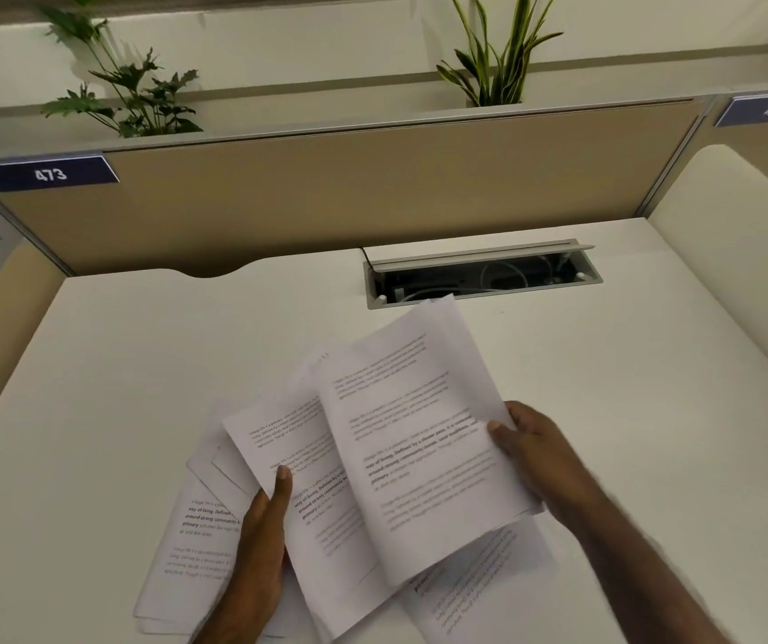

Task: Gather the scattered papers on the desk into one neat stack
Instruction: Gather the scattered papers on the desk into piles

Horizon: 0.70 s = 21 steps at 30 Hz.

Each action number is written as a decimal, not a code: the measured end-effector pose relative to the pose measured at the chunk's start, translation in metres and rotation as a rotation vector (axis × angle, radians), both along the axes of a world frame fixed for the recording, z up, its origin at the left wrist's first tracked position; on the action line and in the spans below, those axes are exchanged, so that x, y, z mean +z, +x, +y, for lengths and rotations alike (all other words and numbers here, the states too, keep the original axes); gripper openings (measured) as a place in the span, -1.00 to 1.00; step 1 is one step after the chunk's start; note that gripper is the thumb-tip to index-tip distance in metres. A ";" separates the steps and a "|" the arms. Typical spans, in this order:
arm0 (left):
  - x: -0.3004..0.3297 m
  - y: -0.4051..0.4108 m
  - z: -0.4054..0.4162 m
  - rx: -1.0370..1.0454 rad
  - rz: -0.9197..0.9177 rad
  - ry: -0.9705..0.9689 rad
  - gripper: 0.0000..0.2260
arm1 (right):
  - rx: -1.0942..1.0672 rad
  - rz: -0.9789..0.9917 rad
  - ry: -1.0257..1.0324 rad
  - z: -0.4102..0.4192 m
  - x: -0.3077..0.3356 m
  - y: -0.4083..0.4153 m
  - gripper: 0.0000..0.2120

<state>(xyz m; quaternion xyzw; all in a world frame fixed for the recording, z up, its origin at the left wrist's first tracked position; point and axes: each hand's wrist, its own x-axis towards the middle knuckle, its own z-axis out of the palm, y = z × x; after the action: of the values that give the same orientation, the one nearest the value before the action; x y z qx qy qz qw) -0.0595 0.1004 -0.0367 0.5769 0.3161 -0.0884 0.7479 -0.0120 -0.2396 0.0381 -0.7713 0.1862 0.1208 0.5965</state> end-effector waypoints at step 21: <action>0.107 -0.004 -0.047 -0.320 -0.526 0.298 -0.74 | 0.180 -0.167 0.387 0.025 -0.008 -0.032 -0.43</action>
<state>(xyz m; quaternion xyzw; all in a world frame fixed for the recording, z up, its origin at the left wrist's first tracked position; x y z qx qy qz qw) -0.0638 0.0529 0.0704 0.7254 0.0274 -0.0058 0.6878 -0.0442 -0.2145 0.0306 -0.6632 0.0400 0.1427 0.7336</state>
